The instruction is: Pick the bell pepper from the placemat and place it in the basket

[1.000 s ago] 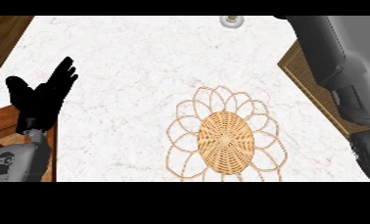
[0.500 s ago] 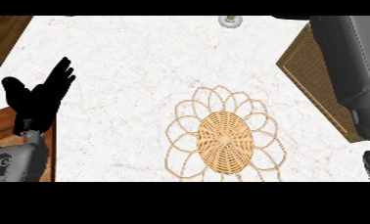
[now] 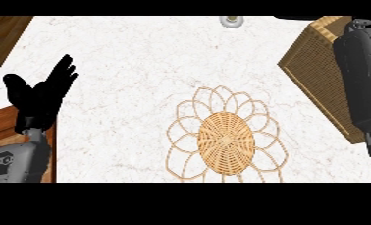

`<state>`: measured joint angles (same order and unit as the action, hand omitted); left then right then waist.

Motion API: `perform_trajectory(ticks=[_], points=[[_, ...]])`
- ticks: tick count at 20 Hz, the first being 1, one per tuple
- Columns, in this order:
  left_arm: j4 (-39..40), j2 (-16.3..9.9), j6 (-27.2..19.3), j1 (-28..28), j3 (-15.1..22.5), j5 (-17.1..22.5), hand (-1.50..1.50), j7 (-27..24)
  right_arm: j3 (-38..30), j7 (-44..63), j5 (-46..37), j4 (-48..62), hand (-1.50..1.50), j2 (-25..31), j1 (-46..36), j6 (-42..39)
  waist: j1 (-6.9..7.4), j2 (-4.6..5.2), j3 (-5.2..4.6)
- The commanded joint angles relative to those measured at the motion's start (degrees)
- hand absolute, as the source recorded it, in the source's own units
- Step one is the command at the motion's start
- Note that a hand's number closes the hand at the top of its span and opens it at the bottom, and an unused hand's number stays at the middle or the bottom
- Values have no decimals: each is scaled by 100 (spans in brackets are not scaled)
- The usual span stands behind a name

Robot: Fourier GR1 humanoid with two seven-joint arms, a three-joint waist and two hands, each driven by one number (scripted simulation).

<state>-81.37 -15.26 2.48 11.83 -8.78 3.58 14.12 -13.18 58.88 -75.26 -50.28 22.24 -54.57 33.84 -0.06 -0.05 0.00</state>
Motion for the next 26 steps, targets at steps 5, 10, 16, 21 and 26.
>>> perform_trajectory(ticks=[5,10,16,21,26], points=[[182,145,-127,323,119,-178,0,128,-397,-583,542,255,-150,145,309,705,48,27,2],[-12,55,8,34,43,-123,0,73,-446,-311,564,-602,-150,151,417,659,-10,-9,-2],[212,-158,233,-125,-257,89,0,-195,-1144,15,628,-1678,-150,46,897,1606,-125,-34,-5],[-42,44,-16,-250,-116,-60,0,-39,-1483,-130,1341,-3578,-150,95,1853,1005,-271,-95,-1],[140,4,82,-500,-249,-50,0,-479,-1522,101,1989,-5670,-150,-270,3544,81,-293,-79,-6]])
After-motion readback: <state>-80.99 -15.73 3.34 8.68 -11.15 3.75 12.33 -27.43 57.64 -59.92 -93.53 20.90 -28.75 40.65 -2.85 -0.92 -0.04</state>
